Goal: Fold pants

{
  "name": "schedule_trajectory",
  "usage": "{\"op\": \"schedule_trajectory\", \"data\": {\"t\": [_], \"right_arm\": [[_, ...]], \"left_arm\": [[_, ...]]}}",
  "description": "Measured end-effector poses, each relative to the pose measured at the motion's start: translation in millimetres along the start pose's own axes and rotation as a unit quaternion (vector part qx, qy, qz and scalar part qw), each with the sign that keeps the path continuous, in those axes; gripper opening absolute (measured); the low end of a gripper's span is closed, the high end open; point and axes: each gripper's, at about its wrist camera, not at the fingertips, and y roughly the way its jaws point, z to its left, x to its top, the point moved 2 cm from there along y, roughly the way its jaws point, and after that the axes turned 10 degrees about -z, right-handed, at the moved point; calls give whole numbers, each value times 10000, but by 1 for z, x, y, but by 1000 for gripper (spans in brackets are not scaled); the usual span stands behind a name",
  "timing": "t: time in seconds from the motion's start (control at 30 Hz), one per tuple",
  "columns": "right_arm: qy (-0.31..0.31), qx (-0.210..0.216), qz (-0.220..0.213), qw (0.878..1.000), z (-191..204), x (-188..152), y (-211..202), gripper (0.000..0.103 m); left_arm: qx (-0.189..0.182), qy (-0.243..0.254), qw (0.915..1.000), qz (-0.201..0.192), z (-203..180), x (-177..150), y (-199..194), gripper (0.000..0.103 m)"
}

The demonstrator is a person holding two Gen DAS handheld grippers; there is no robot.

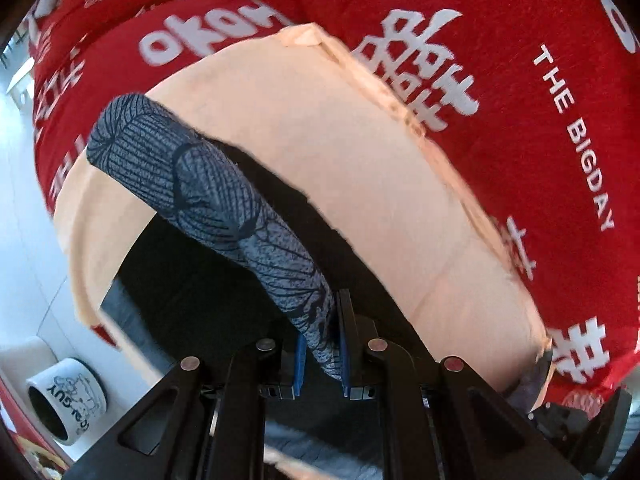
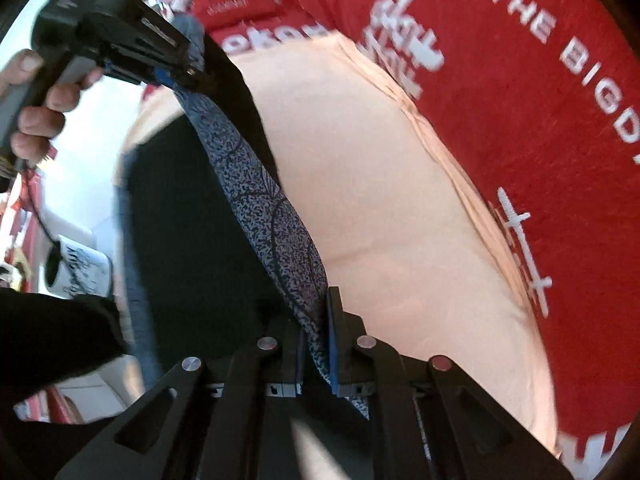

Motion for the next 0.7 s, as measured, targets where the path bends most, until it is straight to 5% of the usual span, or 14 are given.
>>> {"op": "schedule_trajectory", "data": {"t": [0.13, 0.27, 0.4, 0.57, 0.63, 0.7], "right_arm": [[291, 311, -88, 9991, 46, -16, -15, 9], [269, 415, 321, 9983, 97, -42, 15, 10], [468, 260, 712, 9960, 131, -70, 62, 10], [778, -446, 826, 9925, 144, -90, 83, 12], [849, -677, 873, 9902, 148, -88, 84, 14], [953, -811, 1034, 9867, 155, -84, 85, 25]], "left_arm": [[195, 60, 9992, 357, 40, -29, 21, 15], [378, 8, 9954, 878, 89, -64, 55, 15], [-43, -376, 9929, 1127, 123, -78, 67, 20], [-70, 381, 9930, 1120, 123, -77, 41, 21], [392, 863, 9899, 1050, 131, -79, 20, 21], [477, 1140, 9876, 968, 133, -79, 4, 21]]}}
